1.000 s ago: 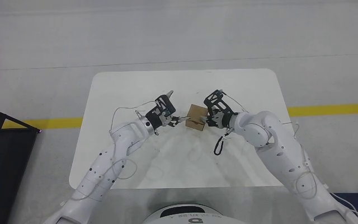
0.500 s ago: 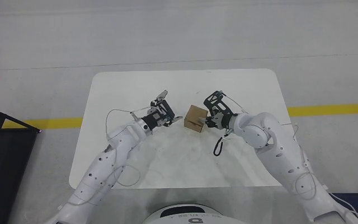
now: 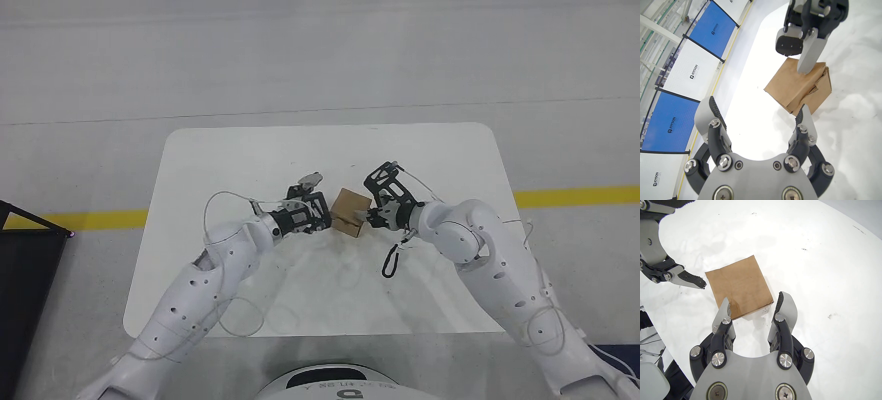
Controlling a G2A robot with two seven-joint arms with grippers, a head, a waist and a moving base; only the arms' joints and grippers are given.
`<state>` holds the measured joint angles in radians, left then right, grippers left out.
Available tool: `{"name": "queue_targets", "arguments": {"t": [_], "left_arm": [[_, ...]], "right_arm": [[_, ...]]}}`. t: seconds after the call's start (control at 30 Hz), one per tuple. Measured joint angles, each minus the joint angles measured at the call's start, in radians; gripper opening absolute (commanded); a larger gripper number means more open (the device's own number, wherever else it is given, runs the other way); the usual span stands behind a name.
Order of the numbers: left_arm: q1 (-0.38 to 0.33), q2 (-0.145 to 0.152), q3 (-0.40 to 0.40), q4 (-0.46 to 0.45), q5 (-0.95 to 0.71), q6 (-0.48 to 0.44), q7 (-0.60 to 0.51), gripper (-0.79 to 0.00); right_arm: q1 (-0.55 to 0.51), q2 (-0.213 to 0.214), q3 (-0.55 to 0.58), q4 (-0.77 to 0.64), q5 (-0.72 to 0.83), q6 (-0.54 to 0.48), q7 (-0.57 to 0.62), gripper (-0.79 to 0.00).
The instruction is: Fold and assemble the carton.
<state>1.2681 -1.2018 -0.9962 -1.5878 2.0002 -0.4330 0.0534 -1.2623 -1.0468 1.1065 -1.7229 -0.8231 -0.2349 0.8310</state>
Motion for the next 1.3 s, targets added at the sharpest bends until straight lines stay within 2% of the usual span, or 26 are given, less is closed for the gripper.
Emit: {"name": "queue_targets", "arguments": {"t": [0.4, 0.57, 0.67, 1.0, 1.3], "left_arm": [[-0.03, -0.012, 0.029, 0.033, 0.005, 0.046, -0.023, -0.148], [-0.042, -0.017, 0.041, 0.05, 0.007, 0.052, -0.028, -0.132], [-0.046, -0.019, 0.045, 0.056, 0.001, 0.058, -0.024, -0.139], [-0.055, -0.024, 0.048, 0.071, -0.017, 0.062, -0.011, -0.172], [-0.041, -0.02, 0.019, 0.082, -0.041, 0.071, 0.003, -0.169]], "right_arm": [[0.004, -0.001, -0.002, 0.003, 0.005, -0.011, 0.011, -0.317], [0.009, -0.003, -0.005, 0.01, 0.021, 0.0, 0.017, -0.317], [0.015, -0.005, -0.001, 0.02, 0.058, 0.002, 0.019, -0.329], [0.083, -0.014, 0.033, 0.161, 0.334, -0.048, 0.05, -0.369], [0.143, -0.028, 0.002, 0.256, 0.387, -0.004, 0.026, -0.376]]}}
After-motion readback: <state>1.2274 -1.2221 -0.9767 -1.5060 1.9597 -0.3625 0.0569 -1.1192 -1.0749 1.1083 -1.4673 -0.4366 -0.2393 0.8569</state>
